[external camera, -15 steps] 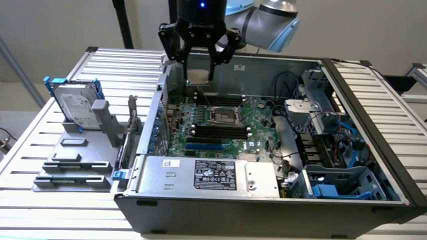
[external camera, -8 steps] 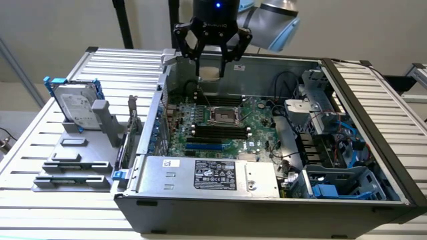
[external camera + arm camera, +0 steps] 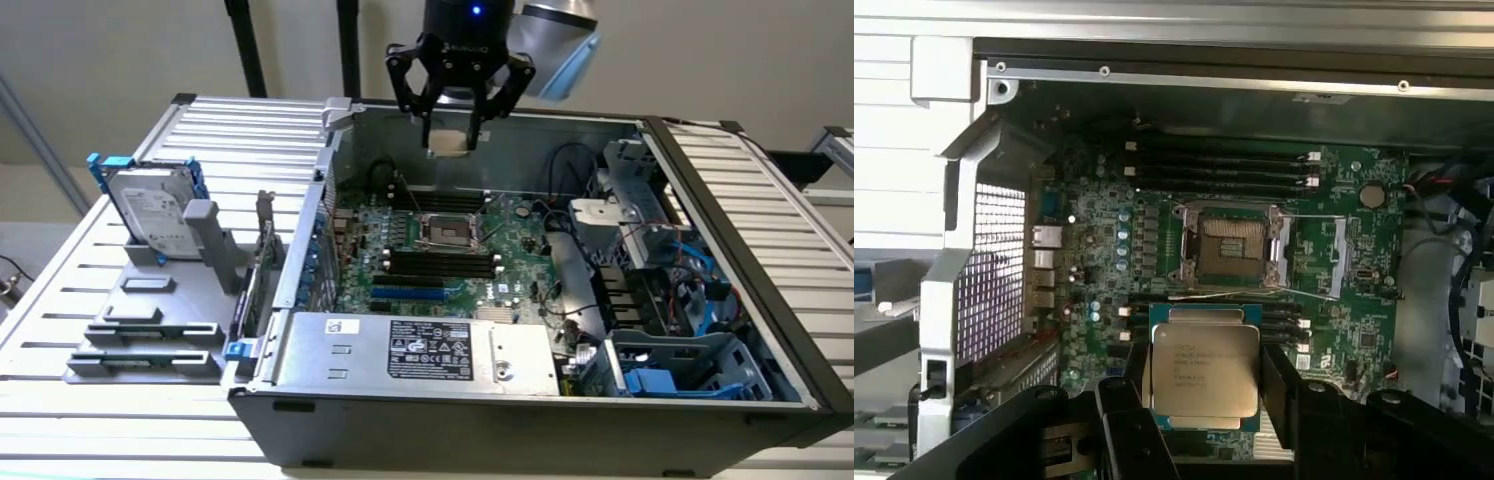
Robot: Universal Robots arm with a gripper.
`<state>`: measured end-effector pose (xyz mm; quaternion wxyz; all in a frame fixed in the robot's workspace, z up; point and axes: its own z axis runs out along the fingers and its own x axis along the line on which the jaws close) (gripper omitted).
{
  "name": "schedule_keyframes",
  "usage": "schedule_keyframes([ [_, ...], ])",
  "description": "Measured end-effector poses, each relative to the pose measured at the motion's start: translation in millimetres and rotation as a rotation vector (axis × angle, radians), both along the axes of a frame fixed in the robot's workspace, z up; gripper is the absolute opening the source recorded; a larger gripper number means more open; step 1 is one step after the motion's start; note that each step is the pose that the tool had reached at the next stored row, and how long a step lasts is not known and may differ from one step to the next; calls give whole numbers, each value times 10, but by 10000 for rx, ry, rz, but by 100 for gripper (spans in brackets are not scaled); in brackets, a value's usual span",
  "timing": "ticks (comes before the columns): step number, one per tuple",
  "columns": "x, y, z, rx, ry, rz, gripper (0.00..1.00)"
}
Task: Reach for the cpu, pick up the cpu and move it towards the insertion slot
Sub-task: 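Pick up the cpu and move it towards the insertion slot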
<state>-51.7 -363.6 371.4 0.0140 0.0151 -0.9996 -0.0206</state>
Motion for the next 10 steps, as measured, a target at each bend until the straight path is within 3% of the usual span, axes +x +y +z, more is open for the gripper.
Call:
schedule_keyframes([
  [6,180,112,-50,-44,1,-5,54],
  [10,229,149,-82,-44,0,-100,54],
])
